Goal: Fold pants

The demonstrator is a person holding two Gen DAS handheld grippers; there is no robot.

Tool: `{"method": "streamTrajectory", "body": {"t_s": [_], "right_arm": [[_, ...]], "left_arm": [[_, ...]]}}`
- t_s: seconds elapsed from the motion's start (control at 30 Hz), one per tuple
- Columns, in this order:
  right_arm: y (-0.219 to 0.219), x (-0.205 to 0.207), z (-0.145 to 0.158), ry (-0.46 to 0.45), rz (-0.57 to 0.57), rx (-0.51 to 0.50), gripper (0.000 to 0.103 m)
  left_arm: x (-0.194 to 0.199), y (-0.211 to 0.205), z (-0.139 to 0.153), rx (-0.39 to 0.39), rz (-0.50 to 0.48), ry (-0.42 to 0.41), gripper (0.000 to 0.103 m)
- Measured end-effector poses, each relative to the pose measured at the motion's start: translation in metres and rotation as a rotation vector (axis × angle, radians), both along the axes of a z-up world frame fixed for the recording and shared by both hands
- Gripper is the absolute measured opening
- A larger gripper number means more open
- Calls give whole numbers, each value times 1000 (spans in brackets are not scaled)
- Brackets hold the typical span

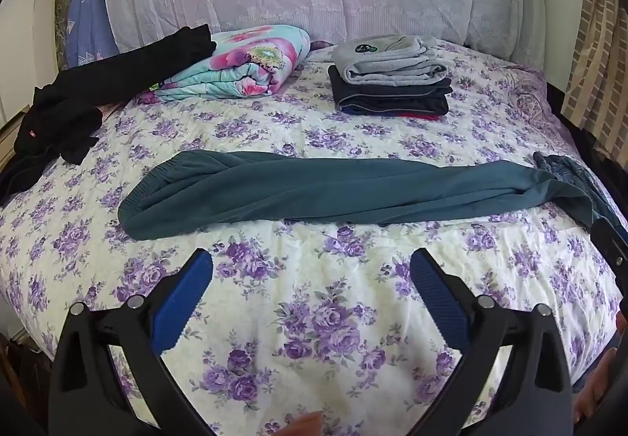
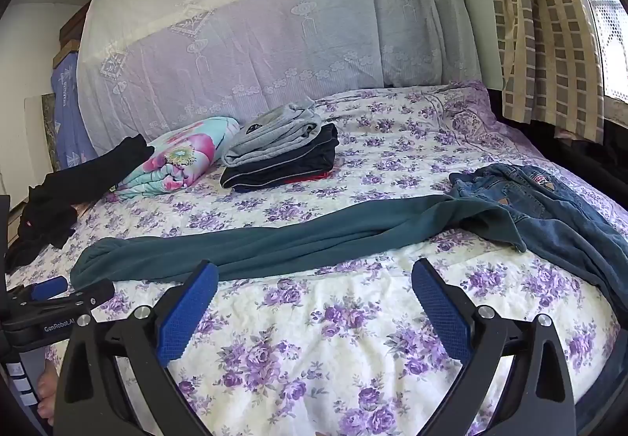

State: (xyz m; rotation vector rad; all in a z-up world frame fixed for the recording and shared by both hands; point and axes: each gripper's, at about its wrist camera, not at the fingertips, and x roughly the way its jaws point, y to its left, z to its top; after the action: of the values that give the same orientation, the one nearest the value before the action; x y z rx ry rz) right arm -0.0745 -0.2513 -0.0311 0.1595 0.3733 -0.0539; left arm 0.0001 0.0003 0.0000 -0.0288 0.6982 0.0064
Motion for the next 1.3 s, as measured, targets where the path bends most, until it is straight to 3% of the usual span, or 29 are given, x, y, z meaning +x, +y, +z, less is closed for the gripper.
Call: {"method": "streamTrajectory", "body": {"t_s": [1.3], "right_arm": [[-4,2,-3,22,-4,12,100]], "left_arm": [[0,0,-9,1,-2,15,98]]}}
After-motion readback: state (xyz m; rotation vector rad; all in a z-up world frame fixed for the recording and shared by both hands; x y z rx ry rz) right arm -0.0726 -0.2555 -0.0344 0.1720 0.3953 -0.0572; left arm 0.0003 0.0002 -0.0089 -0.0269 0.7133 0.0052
